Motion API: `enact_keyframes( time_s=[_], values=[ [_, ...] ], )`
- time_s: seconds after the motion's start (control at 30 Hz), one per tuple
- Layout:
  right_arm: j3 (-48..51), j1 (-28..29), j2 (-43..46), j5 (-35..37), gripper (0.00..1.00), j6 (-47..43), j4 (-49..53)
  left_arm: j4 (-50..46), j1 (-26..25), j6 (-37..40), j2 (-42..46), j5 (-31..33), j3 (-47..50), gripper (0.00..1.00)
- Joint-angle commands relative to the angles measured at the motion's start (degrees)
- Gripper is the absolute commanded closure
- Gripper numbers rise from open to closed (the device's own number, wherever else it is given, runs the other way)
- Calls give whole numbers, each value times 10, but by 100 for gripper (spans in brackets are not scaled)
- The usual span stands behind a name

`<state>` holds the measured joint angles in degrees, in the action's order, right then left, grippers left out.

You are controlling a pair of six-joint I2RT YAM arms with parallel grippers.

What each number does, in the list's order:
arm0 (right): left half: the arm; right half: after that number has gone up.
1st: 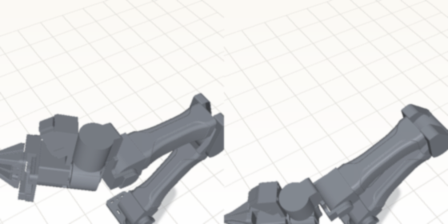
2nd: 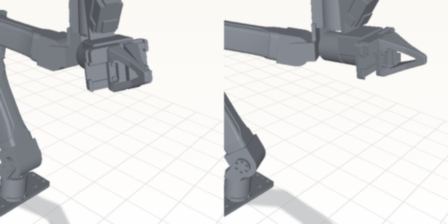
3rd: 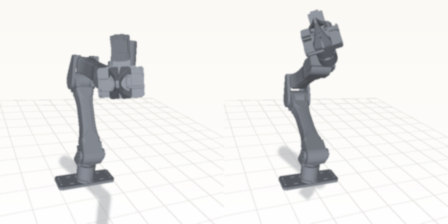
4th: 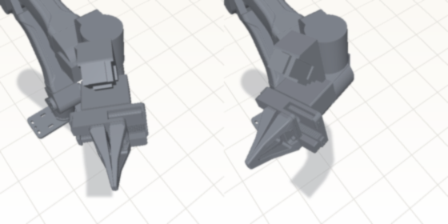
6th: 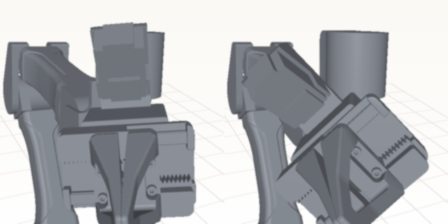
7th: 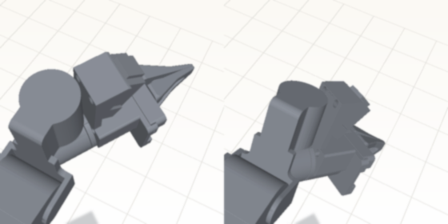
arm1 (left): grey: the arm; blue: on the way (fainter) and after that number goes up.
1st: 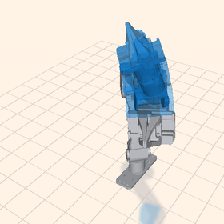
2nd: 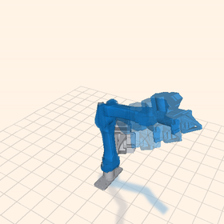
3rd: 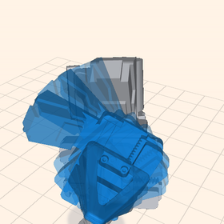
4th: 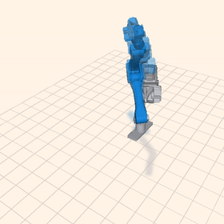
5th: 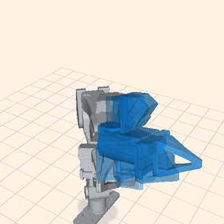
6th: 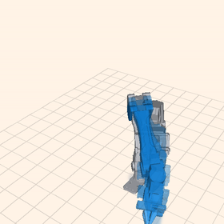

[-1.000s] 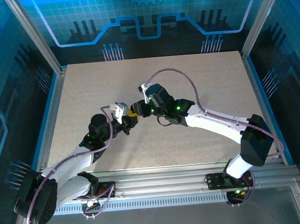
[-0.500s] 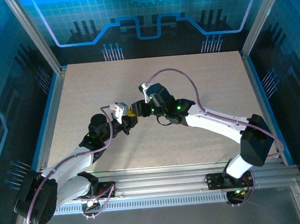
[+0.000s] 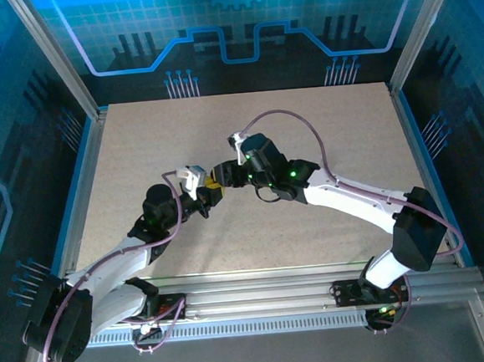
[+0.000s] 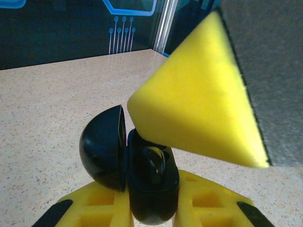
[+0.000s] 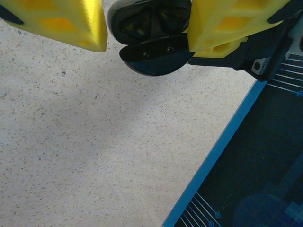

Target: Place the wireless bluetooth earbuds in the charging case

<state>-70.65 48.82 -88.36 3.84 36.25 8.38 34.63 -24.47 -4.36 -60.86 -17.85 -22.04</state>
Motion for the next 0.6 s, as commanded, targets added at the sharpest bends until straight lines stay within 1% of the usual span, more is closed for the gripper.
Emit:
enact_keyframes(
  time_s=[0.0, 0.2, 0.37, 0.43, 0.5, 0.57],
  values=[
    [8, -8, 19, -14, 51, 13, -21, 18, 3, 9, 17, -5, -2, 88],
    [12, -11, 35, -19, 51, 15, -26, 19, 3, 11, 26, -8, 4, 88],
    [20, -21, 74, -30, 50, 9, -19, 29, 3, 31, 35, -27, 14, 88],
    [18, -33, 87, -58, 49, 2, -15, 28, 4, 42, 40, -34, 16, 88],
    [4, -53, 87, -120, 49, -3, 8, 25, 4, 56, 46, -43, 17, 88],
    [-7, -69, 86, -166, 50, -5, 37, 21, 3, 69, 48, -53, 17, 88]
  ],
)
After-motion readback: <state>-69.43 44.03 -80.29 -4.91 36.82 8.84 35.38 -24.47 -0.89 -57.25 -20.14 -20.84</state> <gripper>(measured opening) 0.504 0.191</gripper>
